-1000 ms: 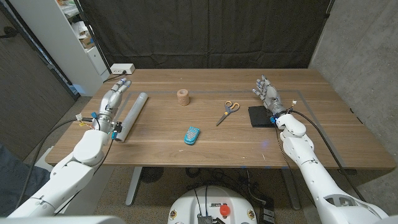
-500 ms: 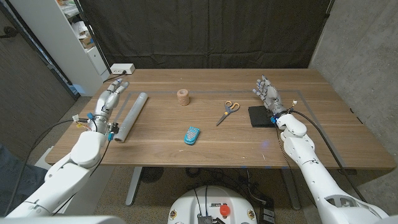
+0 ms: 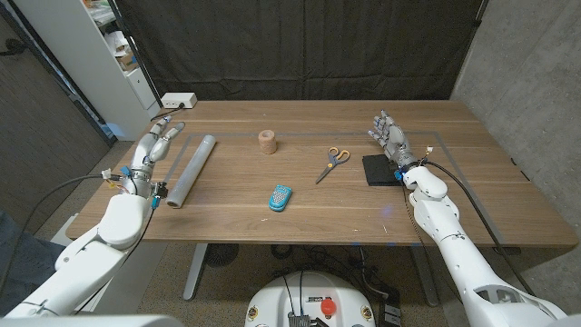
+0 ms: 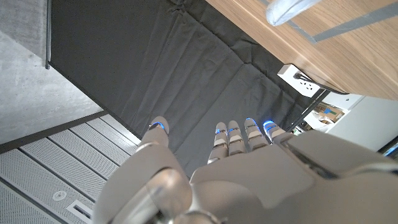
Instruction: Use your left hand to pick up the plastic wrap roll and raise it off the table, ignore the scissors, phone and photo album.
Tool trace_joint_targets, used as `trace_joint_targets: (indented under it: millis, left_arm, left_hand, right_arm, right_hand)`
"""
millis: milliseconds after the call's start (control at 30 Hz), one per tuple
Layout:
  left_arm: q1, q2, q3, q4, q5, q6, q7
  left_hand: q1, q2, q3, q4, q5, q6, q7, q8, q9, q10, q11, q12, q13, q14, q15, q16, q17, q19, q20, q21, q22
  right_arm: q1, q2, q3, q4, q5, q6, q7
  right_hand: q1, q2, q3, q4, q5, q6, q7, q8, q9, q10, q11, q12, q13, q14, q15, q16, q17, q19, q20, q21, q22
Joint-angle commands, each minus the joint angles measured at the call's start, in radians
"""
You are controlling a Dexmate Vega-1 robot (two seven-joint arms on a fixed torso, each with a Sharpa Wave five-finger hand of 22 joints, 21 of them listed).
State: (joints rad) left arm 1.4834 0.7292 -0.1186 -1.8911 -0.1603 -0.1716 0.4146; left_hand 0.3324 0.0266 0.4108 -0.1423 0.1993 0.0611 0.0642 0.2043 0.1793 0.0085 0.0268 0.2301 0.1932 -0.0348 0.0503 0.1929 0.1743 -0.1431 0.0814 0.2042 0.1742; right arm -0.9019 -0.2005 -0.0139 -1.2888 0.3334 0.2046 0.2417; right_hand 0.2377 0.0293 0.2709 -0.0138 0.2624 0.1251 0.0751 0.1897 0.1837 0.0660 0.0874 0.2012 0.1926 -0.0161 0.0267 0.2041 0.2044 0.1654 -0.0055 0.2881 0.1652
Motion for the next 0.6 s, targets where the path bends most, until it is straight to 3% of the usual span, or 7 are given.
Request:
trace_joint_targets:
  millis: [33, 333, 600]
  left_arm:
    - [0.016, -0.016, -0.025, -0.020, 0.090, 0.080, 0.040]
    - [0.012, -0.007, -0.005, -0.061, 0.194, 0.222, 0.100]
    - [0.012, 0.003, -0.003, -0.062, 0.209, 0.246, 0.097]
  left_hand:
    - [0.013, 0.000, 0.003, -0.006, 0.001, 0.013, 0.001, 0.007, 0.002, 0.007, 0.002, 0.009, 0.003, 0.013, 0.005, 0.005, 0.004, 0.001, 0.006, -0.002, 0.004]
    - [0.024, 0.001, 0.006, -0.011, 0.002, 0.019, 0.001, 0.008, 0.003, 0.014, 0.001, 0.010, 0.004, 0.018, 0.007, 0.005, 0.004, 0.007, 0.012, -0.001, 0.004]
    - [0.035, 0.001, 0.009, -0.015, 0.003, 0.024, -0.002, 0.008, 0.003, 0.021, 0.003, 0.011, 0.004, 0.025, 0.012, 0.006, 0.004, 0.014, 0.015, 0.001, 0.004]
  right_arm:
    - [0.010, 0.004, -0.006, 0.026, -0.003, 0.007, 0.001]
    - [0.017, 0.006, -0.008, 0.041, -0.005, 0.010, 0.002]
    - [0.022, 0.008, -0.007, 0.052, -0.005, 0.012, 0.005]
  right_hand:
    - [0.007, 0.008, 0.002, -0.010, 0.000, 0.007, 0.001, 0.007, 0.004, 0.009, 0.005, 0.001, 0.002, 0.006, 0.003, 0.001, 0.002, 0.010, -0.003, -0.004, 0.003]
    - [0.012, 0.009, 0.004, -0.014, -0.001, 0.008, 0.000, 0.007, 0.004, 0.010, 0.006, 0.001, 0.002, 0.008, 0.002, 0.001, 0.001, 0.011, -0.003, -0.006, 0.003]
    - [0.014, 0.008, 0.004, -0.016, -0.001, 0.009, 0.000, 0.007, 0.004, 0.010, 0.006, 0.001, 0.003, 0.008, 0.003, 0.001, 0.000, 0.012, -0.002, -0.009, 0.003]
